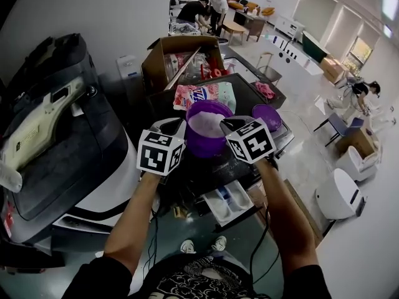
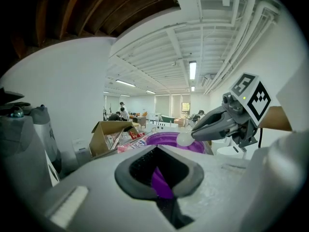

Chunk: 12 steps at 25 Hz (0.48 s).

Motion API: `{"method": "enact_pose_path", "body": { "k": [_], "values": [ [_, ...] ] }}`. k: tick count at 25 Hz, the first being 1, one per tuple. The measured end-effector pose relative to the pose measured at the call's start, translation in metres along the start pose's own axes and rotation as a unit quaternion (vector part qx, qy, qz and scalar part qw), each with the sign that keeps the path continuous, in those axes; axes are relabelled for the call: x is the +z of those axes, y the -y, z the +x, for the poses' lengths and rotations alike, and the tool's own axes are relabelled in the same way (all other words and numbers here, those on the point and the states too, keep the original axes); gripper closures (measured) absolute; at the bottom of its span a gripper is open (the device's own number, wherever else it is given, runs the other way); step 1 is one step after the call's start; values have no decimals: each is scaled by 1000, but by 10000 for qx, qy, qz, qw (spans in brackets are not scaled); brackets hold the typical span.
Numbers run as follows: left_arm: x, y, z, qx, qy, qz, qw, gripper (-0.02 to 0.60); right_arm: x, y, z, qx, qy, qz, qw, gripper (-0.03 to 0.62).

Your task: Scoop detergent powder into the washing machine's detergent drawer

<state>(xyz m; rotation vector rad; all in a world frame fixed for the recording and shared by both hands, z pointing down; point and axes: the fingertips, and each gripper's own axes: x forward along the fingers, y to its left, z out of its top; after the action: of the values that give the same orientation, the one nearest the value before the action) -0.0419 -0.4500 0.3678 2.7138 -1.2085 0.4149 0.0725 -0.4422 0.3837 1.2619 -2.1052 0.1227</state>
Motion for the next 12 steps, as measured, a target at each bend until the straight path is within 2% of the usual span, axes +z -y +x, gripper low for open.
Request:
{"method": "enact_pose_path", "body": {
  "k": [5, 12],
  "values": [
    [-3, -2, 7, 45, -46, -11, 10000, 580, 1, -1, 19, 256, -420, -546, 9973, 556],
    [-3, -6, 14, 200, -84, -33, 9998, 580, 14, -5, 43, 580, -781, -1390, 9855, 556]
  ]
}}
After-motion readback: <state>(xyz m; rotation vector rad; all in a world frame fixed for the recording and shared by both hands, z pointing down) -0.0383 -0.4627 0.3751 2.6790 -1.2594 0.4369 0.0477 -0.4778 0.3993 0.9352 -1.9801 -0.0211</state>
